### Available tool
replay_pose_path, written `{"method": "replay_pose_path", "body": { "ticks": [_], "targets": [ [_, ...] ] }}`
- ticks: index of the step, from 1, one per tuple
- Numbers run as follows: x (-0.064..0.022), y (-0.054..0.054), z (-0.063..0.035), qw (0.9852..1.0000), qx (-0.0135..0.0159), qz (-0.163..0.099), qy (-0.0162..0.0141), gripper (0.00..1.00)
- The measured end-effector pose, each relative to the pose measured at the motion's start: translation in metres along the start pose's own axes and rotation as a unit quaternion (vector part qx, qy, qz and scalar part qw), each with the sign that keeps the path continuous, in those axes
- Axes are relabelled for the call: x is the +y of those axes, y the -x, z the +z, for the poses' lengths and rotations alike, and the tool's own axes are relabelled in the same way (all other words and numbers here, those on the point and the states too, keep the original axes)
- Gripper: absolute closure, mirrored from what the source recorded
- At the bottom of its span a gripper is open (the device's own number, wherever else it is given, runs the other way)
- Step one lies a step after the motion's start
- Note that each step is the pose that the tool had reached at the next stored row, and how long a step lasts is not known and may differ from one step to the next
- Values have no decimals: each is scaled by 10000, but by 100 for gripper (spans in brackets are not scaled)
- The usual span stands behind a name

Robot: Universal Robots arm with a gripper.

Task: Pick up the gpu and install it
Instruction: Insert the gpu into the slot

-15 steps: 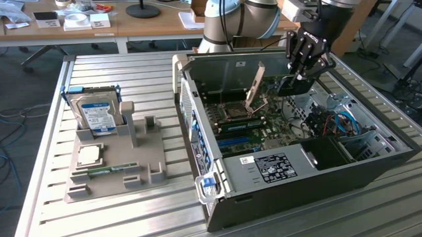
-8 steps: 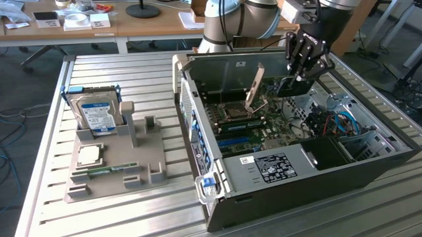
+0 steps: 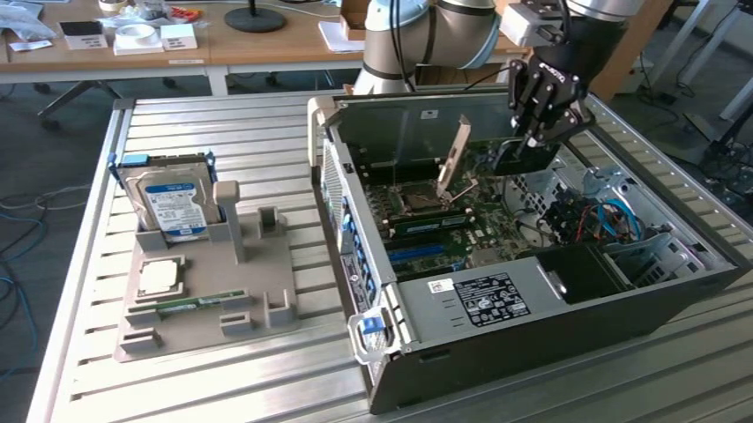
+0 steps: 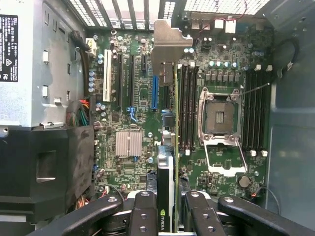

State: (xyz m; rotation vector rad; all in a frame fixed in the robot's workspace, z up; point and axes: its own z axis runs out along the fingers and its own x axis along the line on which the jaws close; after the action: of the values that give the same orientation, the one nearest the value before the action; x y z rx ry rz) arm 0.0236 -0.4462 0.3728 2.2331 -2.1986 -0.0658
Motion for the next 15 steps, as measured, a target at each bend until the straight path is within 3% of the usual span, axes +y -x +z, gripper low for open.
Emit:
{"method": "replay_pose_path", "body": {
  "ticks": [15],
  "targets": [
    [26, 1, 56, 10000, 0, 0, -8, 73]
  ]
}}
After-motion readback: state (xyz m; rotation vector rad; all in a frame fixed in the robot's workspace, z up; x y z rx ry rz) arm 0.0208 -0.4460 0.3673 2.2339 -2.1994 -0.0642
